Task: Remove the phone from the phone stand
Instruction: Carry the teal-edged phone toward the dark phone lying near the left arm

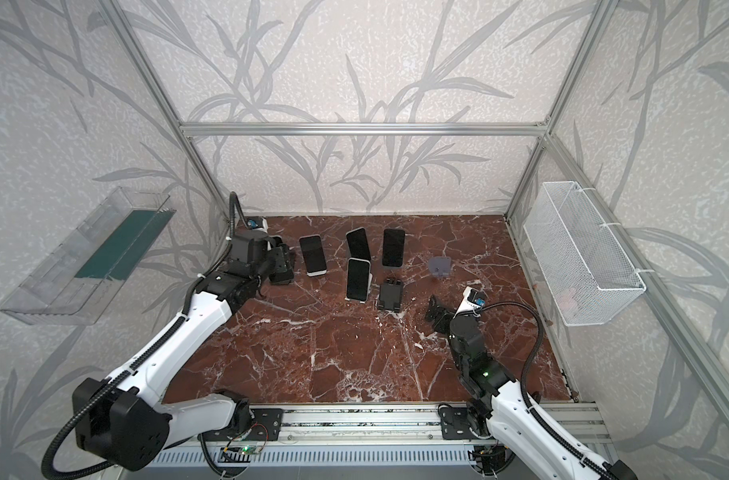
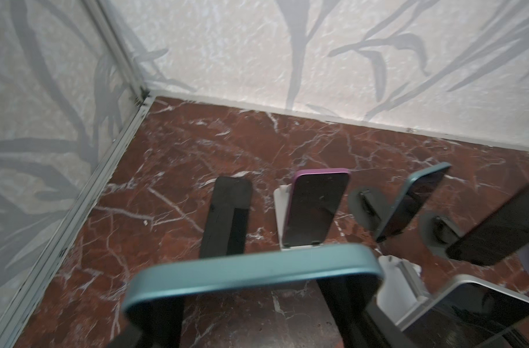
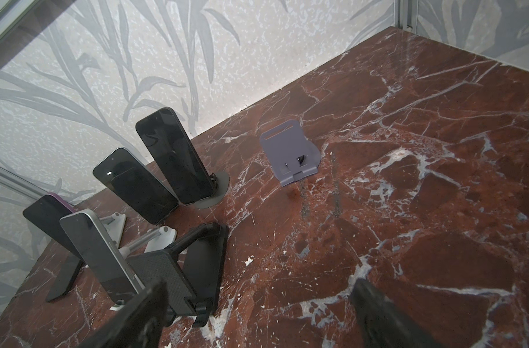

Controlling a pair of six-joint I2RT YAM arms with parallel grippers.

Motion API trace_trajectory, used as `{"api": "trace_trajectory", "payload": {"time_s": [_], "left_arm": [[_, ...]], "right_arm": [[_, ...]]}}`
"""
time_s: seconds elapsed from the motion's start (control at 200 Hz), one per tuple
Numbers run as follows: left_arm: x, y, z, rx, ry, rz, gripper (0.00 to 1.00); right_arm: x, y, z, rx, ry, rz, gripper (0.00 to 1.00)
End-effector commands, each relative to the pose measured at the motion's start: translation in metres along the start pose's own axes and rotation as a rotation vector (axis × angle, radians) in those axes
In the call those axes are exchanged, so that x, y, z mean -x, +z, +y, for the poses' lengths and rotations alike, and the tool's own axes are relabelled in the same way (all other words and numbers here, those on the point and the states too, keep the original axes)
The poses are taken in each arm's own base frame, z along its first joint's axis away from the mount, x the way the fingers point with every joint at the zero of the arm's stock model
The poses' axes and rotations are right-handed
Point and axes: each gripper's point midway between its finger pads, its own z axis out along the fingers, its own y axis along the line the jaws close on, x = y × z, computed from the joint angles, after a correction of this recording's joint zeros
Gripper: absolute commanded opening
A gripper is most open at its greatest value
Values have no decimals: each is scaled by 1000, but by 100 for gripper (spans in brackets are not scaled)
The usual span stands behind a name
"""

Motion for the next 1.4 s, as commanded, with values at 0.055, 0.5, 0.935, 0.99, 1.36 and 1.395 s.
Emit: {"api": "trace_trajectory", "payload": {"time_s": [0.055, 0.5, 0.935, 0.99, 1.36, 1.395], "left_arm": [[11, 22, 37, 33, -150, 38, 64], [19, 87, 107, 373, 60, 184, 66], [-12, 151, 116, 254, 202, 435, 71], [-14, 156, 122, 267, 211, 456, 71], [-41, 191, 119, 218, 234, 599, 70], [-43, 194, 119, 215, 234, 609, 70]], "right_arm": [[12, -3, 6, 10, 5, -27, 95], [15, -6, 3, 2, 9, -43, 95], [17, -8, 6, 19, 23, -48, 95], [17, -8, 6, 20, 22, -48, 94], [13, -5, 7, 26, 19, -37, 94], [12, -4, 8, 25, 17, -31, 94]]}}
